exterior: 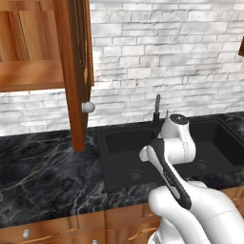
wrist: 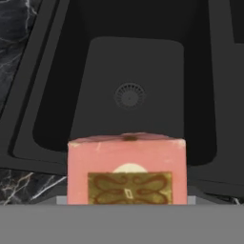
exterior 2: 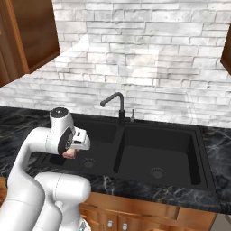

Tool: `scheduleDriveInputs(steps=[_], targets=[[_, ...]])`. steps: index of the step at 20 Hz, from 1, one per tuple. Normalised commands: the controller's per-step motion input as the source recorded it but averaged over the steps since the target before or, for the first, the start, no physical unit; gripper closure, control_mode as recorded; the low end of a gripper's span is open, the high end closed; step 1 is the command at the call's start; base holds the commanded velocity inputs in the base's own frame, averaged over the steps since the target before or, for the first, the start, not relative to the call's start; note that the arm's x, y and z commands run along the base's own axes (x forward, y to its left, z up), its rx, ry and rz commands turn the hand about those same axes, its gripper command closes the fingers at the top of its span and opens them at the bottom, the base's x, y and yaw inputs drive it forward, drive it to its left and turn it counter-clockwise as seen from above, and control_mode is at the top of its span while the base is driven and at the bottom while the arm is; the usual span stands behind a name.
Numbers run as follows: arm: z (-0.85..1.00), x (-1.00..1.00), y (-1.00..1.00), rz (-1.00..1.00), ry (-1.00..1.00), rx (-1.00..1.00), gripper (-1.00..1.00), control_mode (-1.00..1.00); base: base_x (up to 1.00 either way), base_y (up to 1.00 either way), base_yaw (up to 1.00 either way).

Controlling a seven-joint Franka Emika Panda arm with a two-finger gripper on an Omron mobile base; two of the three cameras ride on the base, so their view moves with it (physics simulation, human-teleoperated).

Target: Pick up the dish brush and bar soap from the sink, and place them back in the cabinet, and close the cabinet doors.

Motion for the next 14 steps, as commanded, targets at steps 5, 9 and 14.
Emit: scheduleDriveInputs(steps=[5,9,14], targets=[[0.48,-0.17,-0.01,0.00,0.00,0.00,1.00,-1.00,0.00,0.00,0.00],[0.33,-0.17,-0.04,0.00,0.00,0.00,1.00,-1.00,0.00,0.00,0.00],[0.07,-0.11,0.00,0.00,0.00,-0.02,1.00,-1.00,0.00,0.00,0.00]])
